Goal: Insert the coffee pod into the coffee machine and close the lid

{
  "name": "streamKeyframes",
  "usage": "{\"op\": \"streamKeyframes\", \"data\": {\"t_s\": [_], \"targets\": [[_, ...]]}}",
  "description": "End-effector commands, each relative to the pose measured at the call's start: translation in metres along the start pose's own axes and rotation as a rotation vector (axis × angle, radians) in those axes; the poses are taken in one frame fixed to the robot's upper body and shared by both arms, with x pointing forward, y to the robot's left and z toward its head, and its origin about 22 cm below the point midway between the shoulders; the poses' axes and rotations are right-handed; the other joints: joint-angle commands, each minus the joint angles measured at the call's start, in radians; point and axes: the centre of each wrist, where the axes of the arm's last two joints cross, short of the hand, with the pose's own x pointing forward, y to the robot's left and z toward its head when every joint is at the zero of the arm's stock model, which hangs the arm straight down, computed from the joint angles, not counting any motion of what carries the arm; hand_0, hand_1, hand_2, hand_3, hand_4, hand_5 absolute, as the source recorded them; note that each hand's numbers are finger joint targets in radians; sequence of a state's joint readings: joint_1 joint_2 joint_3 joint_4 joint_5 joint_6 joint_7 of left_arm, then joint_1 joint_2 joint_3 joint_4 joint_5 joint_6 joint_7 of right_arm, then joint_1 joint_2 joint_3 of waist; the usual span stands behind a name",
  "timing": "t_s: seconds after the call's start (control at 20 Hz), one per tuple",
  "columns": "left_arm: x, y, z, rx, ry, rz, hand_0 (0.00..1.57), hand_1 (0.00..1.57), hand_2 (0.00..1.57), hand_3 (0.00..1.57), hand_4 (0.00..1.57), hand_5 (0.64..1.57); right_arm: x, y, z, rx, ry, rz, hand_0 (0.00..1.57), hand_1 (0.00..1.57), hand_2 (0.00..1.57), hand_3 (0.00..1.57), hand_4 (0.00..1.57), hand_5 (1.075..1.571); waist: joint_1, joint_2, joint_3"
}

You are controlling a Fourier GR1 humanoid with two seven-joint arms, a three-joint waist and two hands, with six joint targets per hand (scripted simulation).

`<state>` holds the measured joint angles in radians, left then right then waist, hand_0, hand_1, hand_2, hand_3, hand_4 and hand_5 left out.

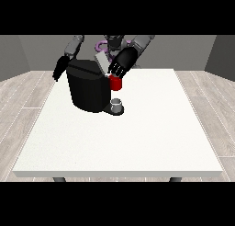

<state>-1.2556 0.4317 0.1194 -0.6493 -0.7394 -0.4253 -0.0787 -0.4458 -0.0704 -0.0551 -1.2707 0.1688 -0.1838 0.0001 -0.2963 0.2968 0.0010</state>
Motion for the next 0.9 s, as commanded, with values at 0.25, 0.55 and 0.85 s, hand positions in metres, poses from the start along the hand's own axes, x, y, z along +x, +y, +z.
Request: {"op": "streamKeyframes", "data": {"t_s": [0.25,0.55,0.85], "targets": [[-0.006,0.0,0.002,0.029,-0.021,-0.006,1.21,1.21,1.24,1.21,0.36,1.571,-0.004,-0.005,0.001,-0.027,0.013,-0.001,0.0,0.0,0.0,0.0,0.0,1.571,0.012,0.004,-0.0008],[0.009,0.009,0.0,0.091,-0.056,-0.025,1.18,1.18,1.2,1.17,0.35,1.571,-0.005,-0.008,-0.004,-0.021,0.005,-0.016,0.0,0.0,0.0,0.0,0.0,1.571,0.012,0.03,-0.0005],[0.011,-0.008,-0.005,0.081,-0.021,-0.178,1.21,1.21,1.22,1.1,0.0,1.571,-0.002,0.014,0.003,-0.02,-0.002,0.002,0.0,0.0,0.0,0.0,0.0,1.571,-0.007,0.025,-0.0005]]}}
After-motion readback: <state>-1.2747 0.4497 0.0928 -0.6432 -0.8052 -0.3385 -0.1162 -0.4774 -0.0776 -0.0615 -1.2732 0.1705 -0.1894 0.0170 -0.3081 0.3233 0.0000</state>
